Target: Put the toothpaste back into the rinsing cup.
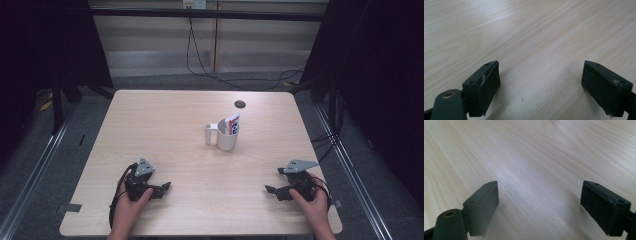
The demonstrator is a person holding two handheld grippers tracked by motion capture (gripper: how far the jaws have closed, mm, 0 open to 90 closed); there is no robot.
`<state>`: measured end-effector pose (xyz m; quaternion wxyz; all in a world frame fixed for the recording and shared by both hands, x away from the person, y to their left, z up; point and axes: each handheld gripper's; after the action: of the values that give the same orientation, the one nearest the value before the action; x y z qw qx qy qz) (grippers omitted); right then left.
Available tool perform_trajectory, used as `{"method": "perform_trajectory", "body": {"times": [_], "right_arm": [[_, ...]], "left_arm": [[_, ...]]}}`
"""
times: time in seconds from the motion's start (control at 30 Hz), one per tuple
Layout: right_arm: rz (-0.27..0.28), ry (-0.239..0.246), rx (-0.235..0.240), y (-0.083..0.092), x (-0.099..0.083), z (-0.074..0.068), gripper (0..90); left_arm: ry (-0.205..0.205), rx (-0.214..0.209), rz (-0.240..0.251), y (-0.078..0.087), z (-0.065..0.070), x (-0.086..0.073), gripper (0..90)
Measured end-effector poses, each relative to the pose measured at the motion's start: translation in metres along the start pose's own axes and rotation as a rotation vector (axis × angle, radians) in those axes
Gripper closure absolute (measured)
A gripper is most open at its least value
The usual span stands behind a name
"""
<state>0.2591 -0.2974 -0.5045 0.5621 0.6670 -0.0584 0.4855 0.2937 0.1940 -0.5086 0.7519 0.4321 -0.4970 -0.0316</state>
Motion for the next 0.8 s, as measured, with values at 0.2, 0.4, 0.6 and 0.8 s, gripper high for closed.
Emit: {"method": "perform_trajectory", "body": {"times": [0.2, 0.4, 0.6, 0.8], "right_arm": [[-0.001, -0.001, -0.008, 0.003, -0.004, 0.001, 15.0], [-0.004, -0.018, -0.013, 0.005, -0.012, 0.002, 14.7], [0.01, -0.031, -0.015, 0.007, -0.016, 0.004, 14.2], [0.01, -0.039, -0.026, 0.008, -0.017, 0.002, 14.2]], "left_arm": [[0.003, 0.0, 0.002, 0.0, 0.0, 0.0, 15.0], [0.003, 0.002, 0.003, 0.0, 0.0, 0.0, 15.0], [-0.001, 0.002, -0.002, 0.0, 0.0, 0.0, 15.0], [-0.001, 0.002, -0.002, 0.0, 0.0, 0.0, 15.1]]}}
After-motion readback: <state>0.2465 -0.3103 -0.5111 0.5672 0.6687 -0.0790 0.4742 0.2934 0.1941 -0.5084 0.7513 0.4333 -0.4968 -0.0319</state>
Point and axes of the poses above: each handheld gripper's, and its own axes: y roughly backward along the jaws, x roughly out of its top, z roughly to its right, and after that the axes turned 10 degrees about -x, right-handed
